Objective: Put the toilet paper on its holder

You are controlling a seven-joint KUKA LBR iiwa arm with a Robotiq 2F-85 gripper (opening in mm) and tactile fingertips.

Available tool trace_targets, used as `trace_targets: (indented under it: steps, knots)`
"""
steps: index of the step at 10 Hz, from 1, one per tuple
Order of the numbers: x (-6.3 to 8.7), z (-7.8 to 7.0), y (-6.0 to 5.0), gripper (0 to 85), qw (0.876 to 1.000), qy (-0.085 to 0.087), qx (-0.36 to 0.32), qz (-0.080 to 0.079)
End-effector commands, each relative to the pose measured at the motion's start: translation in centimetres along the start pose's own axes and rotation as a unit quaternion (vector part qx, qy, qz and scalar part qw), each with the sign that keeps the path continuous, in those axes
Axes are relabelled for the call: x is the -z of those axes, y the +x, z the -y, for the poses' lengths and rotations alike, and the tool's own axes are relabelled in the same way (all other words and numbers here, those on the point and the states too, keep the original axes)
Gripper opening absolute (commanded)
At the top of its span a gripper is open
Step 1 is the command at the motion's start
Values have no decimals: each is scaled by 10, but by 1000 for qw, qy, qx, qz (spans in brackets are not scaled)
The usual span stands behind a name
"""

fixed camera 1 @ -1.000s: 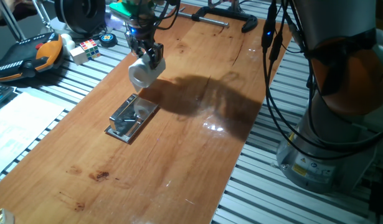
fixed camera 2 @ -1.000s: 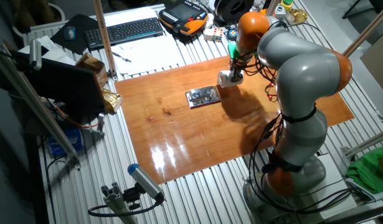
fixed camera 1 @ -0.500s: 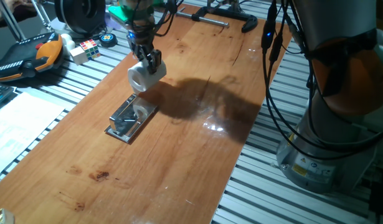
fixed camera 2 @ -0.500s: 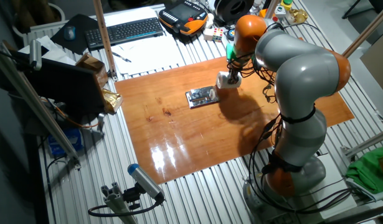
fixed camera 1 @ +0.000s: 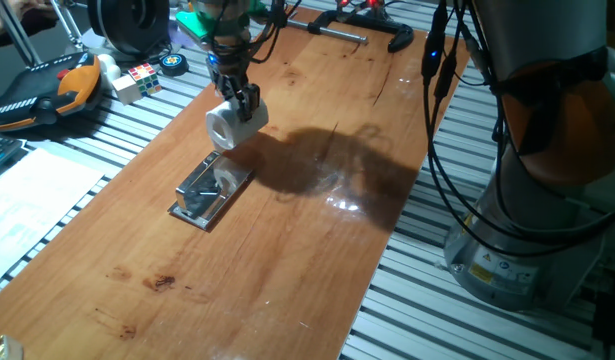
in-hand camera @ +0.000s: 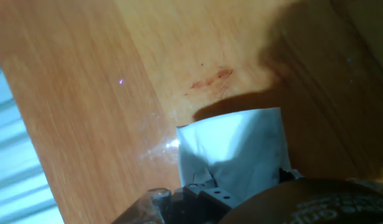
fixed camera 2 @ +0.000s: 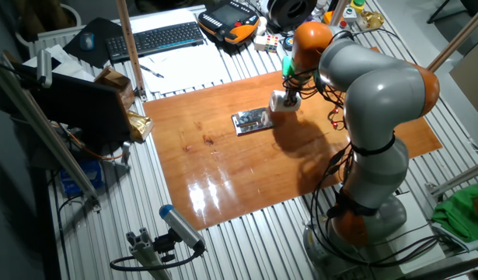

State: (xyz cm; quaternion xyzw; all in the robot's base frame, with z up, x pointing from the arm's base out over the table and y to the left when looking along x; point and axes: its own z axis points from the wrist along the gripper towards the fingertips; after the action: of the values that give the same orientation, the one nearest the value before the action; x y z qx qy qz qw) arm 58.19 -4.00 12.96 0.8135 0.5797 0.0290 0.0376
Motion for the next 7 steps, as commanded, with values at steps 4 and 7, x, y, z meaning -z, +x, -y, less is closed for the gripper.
trace_targets:
  steps: [4, 7]
  knots:
    - [-4, 5, 6, 7, 1000, -5, 28, -1]
    - [-10, 13, 7, 7, 999, -11, 43, -7]
